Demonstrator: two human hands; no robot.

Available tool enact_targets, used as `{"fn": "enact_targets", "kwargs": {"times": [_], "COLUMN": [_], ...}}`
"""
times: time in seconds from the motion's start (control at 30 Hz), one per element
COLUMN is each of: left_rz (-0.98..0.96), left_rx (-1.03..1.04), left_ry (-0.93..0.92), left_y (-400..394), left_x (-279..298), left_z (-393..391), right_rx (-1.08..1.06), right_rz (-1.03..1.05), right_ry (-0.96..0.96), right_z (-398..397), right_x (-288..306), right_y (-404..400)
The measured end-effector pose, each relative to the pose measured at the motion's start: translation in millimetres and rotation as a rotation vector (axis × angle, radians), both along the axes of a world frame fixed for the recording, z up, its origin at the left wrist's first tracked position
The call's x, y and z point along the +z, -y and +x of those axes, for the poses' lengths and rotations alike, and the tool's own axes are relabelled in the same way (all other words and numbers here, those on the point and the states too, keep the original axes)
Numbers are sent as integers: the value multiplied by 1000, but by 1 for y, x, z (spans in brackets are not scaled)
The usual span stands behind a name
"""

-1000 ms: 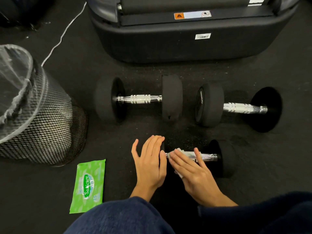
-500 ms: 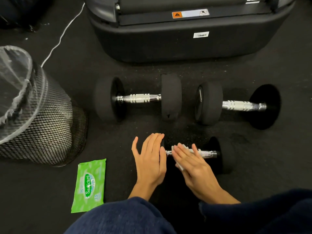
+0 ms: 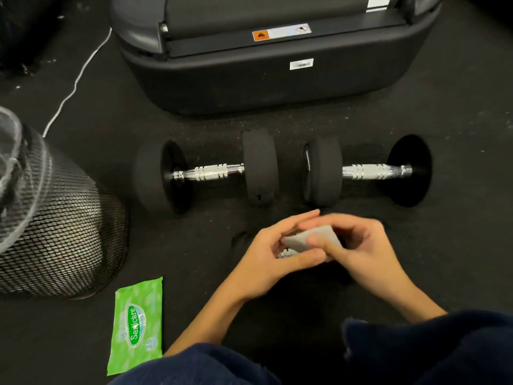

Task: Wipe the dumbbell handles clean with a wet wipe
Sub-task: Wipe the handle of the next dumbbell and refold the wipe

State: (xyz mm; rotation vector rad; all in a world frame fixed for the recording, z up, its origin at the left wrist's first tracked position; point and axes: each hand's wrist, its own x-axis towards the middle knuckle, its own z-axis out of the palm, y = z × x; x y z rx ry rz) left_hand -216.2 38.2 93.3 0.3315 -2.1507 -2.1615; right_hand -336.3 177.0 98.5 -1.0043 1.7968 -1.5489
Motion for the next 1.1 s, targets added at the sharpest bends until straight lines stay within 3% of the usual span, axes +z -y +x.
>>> {"fn": "enact_targets", "kwargs": {"times": [0.07, 0.17, 0.3, 0.4, 0.47, 0.53, 0.67, 0.8, 0.9, 1.1], "left_rz": [65, -1, -591, -870, -930, -935, -1171, -1299, -1347, -1428], "left_rx": [63, 293, 410, 172, -30, -96, -91, -127, -134, -130], "left_ry": [11, 16, 99, 225, 312, 271, 124, 122, 193, 113], "left_y": [-5, -8, -5, -13, -26, -36, -52, -65, -66, -71], "left_x": [-5, -18, -35, -45, -56, -66, -80, -81, -80, -81], "left_z": [-12, -25, -29, -37, -43, -42, -16, -13, -31, -19], "right_rx": [-119, -302, -502, -480, -457, -454, -440, -429, -446, -432], "right_rz": [-39, 22, 220, 338, 348, 354, 370, 376, 389, 405], "right_ry": [89, -70, -162, -84, 78, 138, 172, 156, 124, 92], "right_z": [-7, -19, -31, -25, -19, -17, -17, -15, -15, -13], "right_x": [0, -10, -39, -63, -72, -77, -75, -72, -71, -69], "right_y": [1, -7, -30, -39, -38, -36, -35, -34, -34, -35]}}
